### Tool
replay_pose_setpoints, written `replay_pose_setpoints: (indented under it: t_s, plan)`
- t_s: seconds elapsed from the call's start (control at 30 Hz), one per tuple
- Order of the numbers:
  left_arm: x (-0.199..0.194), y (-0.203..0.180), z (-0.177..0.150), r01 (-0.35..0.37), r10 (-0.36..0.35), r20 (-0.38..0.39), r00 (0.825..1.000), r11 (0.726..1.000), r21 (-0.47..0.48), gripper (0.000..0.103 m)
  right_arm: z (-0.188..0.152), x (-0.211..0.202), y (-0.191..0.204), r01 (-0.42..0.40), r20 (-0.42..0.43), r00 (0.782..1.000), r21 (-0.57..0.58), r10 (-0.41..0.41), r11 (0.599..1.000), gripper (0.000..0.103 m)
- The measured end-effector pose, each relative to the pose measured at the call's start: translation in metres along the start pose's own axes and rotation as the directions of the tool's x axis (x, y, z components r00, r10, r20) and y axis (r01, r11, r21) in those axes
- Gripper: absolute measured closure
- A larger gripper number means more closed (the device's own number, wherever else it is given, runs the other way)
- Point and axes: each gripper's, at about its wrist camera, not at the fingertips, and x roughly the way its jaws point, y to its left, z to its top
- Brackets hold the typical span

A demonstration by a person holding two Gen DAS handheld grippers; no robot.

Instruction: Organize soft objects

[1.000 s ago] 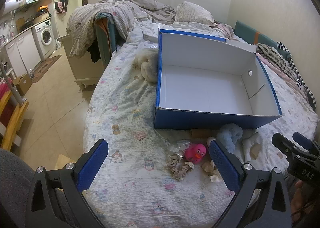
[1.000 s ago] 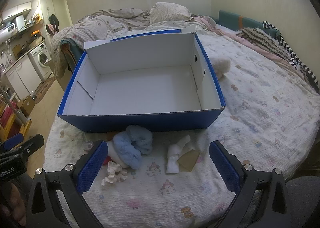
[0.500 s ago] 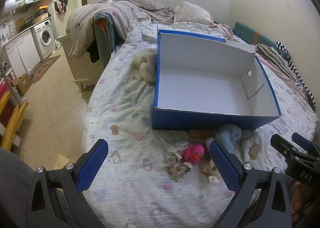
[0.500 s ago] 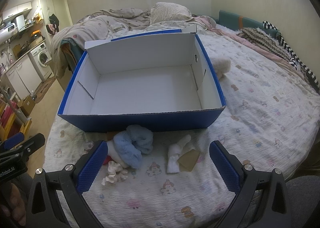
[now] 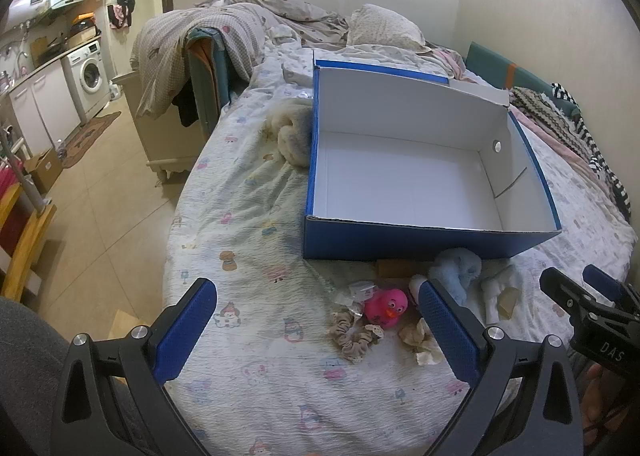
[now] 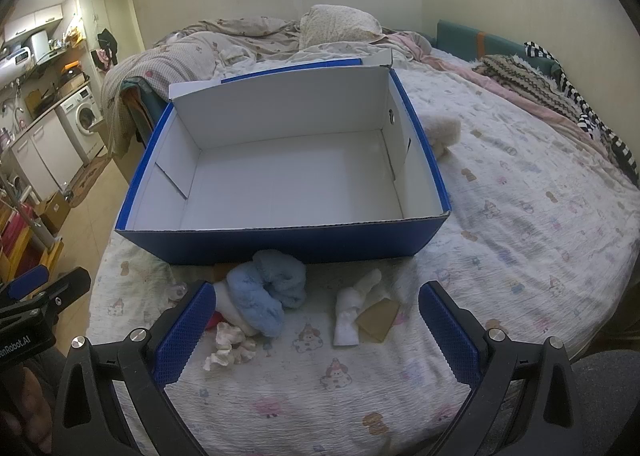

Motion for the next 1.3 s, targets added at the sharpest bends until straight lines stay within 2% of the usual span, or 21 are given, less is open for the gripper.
replay_pose_setpoints:
  t_s: [1.3]
  plan:
    - [0.0023,0.001,-0.0021,-0.001,0.001,-0.006,1.0,1.0,0.002,0.002,0.0,0.0001,0.0009,0.0,-0.002,1.0,0.003,0.0,1.0,0.0]
